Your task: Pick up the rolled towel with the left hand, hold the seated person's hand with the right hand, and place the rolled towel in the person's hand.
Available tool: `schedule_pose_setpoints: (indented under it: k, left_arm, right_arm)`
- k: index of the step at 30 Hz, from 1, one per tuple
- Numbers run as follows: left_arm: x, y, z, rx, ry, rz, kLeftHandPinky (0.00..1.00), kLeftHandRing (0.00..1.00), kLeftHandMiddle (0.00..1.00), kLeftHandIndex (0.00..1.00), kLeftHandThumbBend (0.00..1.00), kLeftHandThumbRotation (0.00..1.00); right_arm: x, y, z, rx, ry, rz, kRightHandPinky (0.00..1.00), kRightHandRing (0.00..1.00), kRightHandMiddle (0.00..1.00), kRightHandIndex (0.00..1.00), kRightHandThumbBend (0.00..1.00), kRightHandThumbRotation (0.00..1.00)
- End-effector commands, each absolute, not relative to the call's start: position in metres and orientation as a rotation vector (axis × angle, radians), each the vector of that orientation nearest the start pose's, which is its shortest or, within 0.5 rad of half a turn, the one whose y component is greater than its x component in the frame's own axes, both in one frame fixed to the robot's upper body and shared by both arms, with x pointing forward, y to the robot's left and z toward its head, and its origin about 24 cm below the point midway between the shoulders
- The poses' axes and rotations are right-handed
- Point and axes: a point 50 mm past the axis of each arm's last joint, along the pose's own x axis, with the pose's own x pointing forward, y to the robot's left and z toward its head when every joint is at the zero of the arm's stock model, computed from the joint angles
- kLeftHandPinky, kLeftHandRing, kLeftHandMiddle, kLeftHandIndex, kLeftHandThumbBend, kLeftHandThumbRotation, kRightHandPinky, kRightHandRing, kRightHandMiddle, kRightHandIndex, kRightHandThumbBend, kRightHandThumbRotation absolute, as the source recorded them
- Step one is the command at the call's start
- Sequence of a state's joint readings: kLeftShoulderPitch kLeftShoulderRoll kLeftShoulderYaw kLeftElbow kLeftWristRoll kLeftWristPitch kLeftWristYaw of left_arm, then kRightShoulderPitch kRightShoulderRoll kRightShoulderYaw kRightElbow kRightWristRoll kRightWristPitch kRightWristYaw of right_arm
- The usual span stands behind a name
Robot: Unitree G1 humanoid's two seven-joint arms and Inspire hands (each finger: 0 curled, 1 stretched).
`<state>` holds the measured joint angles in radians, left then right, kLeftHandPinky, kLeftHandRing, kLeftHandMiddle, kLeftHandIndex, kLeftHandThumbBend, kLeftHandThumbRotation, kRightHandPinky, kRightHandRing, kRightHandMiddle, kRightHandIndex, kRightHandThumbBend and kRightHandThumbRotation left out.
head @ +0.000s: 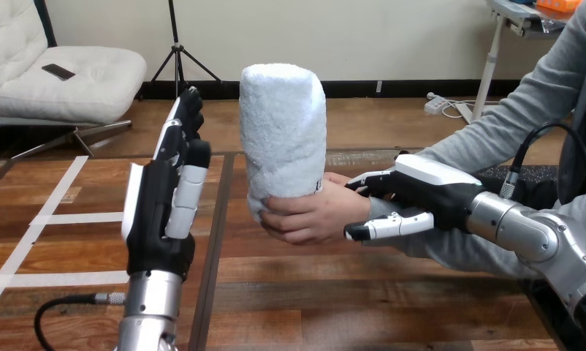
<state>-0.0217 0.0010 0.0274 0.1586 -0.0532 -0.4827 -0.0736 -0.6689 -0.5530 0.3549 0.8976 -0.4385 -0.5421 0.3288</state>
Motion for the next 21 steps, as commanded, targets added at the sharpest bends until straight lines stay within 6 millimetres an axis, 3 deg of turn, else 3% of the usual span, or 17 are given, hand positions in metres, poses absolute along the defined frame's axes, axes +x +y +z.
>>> schedule_pose_setpoints:
  k: [1, 21]
  left_arm:
    - [0.25, 0.156, 0.072, -0.028, -0.413, -0.048, 0.96, 0.94, 0.95, 0.93, 0.9, 0.91]
    - [0.237, 0.165, 0.073, -0.029, -0.432, -0.029, 0.91, 0.89, 0.91, 0.89, 0.87, 0.89]
  right_arm:
    - [0.353, -0.2, 0.087, -1.081, -0.085, 0.619, 0.69, 0.81, 0.84, 0.85, 1.0, 0.92]
    - [0.345, -0.212, 0.082, -0.937, -0.139, 0.508, 0.72, 0.82, 0.85, 0.87, 1.0, 0.99]
